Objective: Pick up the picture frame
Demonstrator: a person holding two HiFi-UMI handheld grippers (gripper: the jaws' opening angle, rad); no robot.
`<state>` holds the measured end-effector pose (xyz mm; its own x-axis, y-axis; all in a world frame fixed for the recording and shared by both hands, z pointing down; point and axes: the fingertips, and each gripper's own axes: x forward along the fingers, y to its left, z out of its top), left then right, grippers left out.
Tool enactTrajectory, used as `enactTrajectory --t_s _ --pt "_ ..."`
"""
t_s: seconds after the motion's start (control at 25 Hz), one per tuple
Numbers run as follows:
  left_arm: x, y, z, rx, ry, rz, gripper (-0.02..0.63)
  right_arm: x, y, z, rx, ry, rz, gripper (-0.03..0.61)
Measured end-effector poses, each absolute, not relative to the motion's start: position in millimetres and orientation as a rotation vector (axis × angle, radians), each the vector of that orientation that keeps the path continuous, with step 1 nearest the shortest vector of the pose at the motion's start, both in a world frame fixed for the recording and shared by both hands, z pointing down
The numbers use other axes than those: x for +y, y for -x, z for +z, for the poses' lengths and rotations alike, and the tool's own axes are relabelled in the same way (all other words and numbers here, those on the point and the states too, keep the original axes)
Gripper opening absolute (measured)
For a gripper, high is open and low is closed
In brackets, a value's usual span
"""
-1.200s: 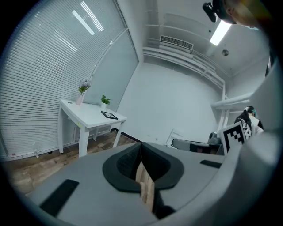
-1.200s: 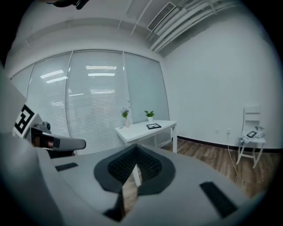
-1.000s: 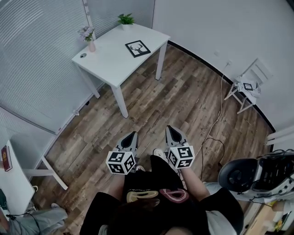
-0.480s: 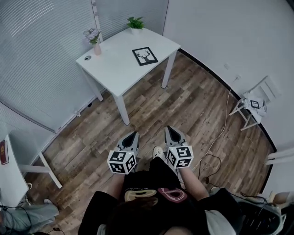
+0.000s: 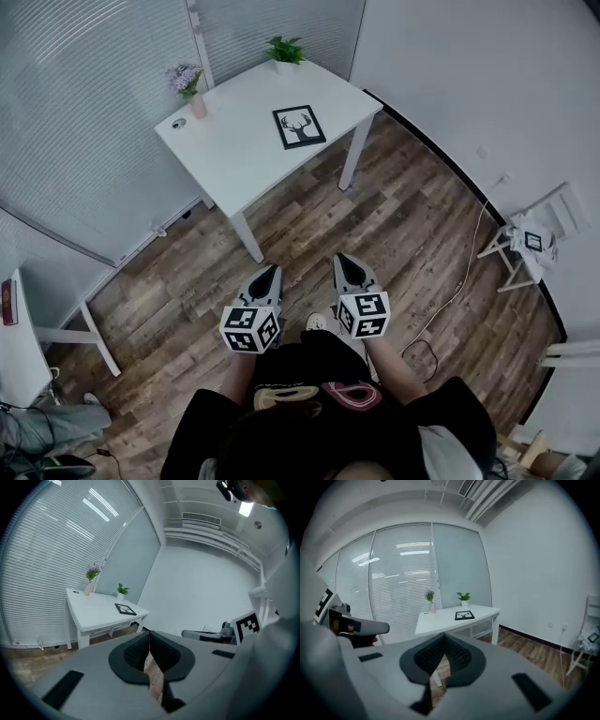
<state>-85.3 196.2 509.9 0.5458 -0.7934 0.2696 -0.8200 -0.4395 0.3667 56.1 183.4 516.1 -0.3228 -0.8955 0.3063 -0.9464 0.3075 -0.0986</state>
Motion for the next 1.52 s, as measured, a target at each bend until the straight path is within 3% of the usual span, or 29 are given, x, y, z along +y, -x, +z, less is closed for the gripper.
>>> enactTrajectory --t_s 0.6,1.12,1.52 --pt "125.6 -21.7 503.4 -1.275 -2.354 0.1 0.017 121.5 -129.6 508.2 -2.406 -1.618 0.297 0.009" --pt "88.3 -21.3 522.1 -1.312 -2.312 0.156 0.017 87.3 -136.9 528.4 -2.366 -1.608 0.358 0.011" --pt "-11.1 -19.6 523.4 -1.291 -2.344 0.163 0.017 0.1 -146.4 531.1 -2.291 -1.67 0.362 0.01"
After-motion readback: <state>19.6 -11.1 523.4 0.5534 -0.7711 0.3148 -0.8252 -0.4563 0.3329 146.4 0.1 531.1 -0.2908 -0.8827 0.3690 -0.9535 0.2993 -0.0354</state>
